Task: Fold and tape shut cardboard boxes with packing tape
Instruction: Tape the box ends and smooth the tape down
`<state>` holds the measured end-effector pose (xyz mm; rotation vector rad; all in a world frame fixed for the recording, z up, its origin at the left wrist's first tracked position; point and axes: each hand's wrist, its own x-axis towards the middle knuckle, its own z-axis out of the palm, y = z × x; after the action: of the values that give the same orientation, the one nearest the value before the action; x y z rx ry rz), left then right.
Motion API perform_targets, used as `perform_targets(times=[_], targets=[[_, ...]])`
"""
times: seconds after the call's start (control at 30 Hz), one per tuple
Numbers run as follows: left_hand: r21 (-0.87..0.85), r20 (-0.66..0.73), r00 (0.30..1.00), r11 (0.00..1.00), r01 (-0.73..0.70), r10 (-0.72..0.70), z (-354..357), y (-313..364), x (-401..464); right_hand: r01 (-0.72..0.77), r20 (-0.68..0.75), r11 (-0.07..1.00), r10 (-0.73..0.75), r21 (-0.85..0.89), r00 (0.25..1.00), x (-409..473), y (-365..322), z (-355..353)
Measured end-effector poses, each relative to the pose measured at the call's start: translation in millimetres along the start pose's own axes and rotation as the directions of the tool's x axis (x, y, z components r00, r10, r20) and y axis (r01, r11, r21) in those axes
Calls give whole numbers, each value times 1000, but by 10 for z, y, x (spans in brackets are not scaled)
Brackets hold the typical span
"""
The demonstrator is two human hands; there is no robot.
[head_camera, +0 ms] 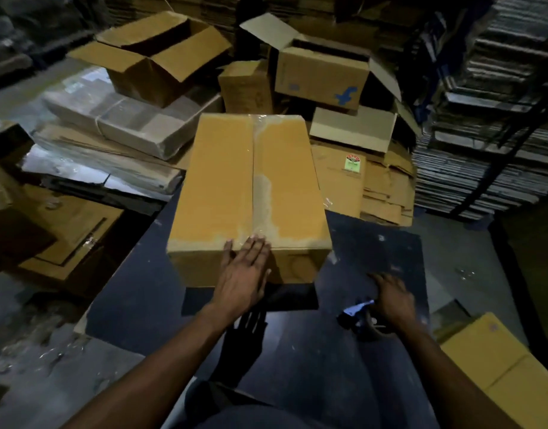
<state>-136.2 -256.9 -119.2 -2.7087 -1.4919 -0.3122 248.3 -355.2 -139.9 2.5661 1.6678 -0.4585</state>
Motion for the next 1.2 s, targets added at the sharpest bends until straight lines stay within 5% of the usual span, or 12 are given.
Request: perform_targets(times=[0.1, 0.27, 0.4, 0.5, 0.7, 0.87, 1.0, 1.1, 1.2], targets=[[-16, -25, 1000, 1000, 8, -9, 35, -20, -20, 15, 273, 995, 13, -99, 962, 193, 251, 49], [-51, -83, 996, 998, 39, -43, -120, -69, 70, 103, 368, 993, -73, -62, 927, 469, 457, 345], [-28, 104, 983, 987, 158, -154, -270, -168, 366, 161, 358, 984, -123, -80, 926, 479, 395, 478], [94, 285, 955, 994, 61, -85, -192, -218, 471, 200, 333, 976, -161, -85, 929, 398, 291, 375], [163, 71, 997, 987, 10, -22, -60, -223, 370, 251, 295, 968, -234, -19, 926, 374, 236, 365], [135, 88, 996, 991, 13, -25, -53, -218, 373, 328, 174, 932, -352, 153, 920, 185, -178, 80], [-145, -68, 993, 985, 90, -100, -174, -86, 236, 388, 43, 897, -405, 214, 913, -67, -649, -313], [-636, -59, 932, 733, 240, -357, -292, 249, -138, 430, -23, 847, -446, 312, 895, -250, -951, -562], [-871, 337, 802, 159, 464, -493, -475, 472, -484, 480, -64, 761, -506, 436, 860, -497, -1264, -772]])
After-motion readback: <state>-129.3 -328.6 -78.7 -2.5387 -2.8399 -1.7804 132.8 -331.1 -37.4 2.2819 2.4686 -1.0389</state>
